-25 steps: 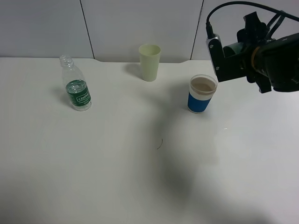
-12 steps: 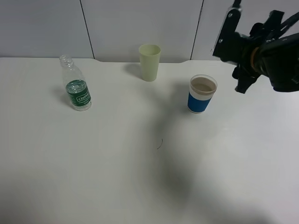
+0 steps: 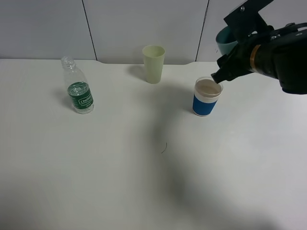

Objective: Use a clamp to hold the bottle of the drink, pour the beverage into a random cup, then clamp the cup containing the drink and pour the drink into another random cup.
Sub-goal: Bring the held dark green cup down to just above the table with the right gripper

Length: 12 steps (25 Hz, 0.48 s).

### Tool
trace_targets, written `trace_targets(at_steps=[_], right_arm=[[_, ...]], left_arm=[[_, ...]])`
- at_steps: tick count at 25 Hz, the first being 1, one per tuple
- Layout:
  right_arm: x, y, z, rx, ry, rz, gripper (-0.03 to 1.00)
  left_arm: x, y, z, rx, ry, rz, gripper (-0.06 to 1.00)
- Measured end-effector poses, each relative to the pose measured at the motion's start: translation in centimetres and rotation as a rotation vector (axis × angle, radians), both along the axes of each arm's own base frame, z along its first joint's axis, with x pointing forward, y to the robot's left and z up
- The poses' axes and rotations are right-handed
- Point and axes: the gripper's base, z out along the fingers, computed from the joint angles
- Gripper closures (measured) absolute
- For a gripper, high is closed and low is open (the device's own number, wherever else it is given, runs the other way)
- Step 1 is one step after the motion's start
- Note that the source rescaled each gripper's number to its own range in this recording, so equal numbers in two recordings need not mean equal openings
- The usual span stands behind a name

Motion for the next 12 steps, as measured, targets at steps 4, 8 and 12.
trace_targets(at_steps=[4, 8, 12], right_arm=[[-1.2, 1.8, 1.5, 0.115, -0.003, 0.056, 0.96], [-2.5, 3.8, 3.0, 0.231, 0.006, 0.117, 0.96], [-3.4, 5.4, 3.5, 0.311, 0.06, 0.201, 0.96]], left_arm=[[0.0, 0.0, 0.0, 0.0, 0.0, 0.0, -0.06], [0.0, 0.0, 0.0, 0.0, 0.0, 0.0, -0.06], [0.0, 0.0, 0.0, 0.0, 0.0, 0.0, -0.06]])
